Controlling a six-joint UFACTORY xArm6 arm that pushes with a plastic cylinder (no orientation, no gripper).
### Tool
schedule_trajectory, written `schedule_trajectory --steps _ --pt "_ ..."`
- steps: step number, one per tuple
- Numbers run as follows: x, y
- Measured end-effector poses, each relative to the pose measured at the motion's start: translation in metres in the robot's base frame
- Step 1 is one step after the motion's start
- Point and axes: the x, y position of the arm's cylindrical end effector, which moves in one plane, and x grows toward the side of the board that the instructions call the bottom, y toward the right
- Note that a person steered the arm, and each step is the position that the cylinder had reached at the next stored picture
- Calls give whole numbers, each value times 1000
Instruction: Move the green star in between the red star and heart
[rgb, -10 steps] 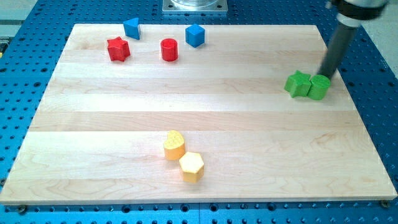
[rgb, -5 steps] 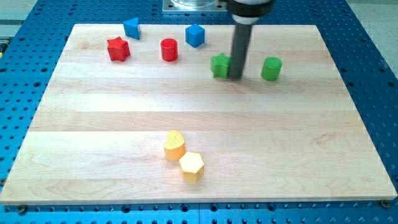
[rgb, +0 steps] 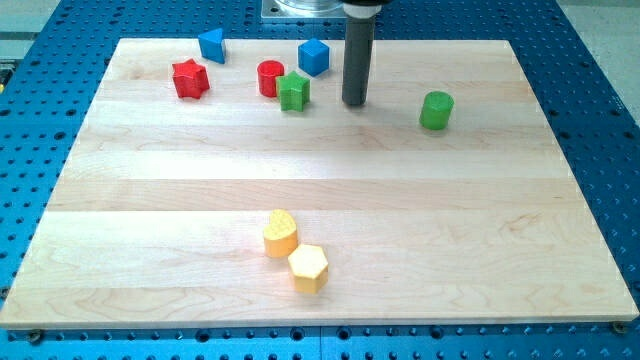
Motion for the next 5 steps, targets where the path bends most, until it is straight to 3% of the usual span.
schedule_trajectory --steps 2,3,5 --pt "9 -145" --pt "49 -171" --pt "85 -55"
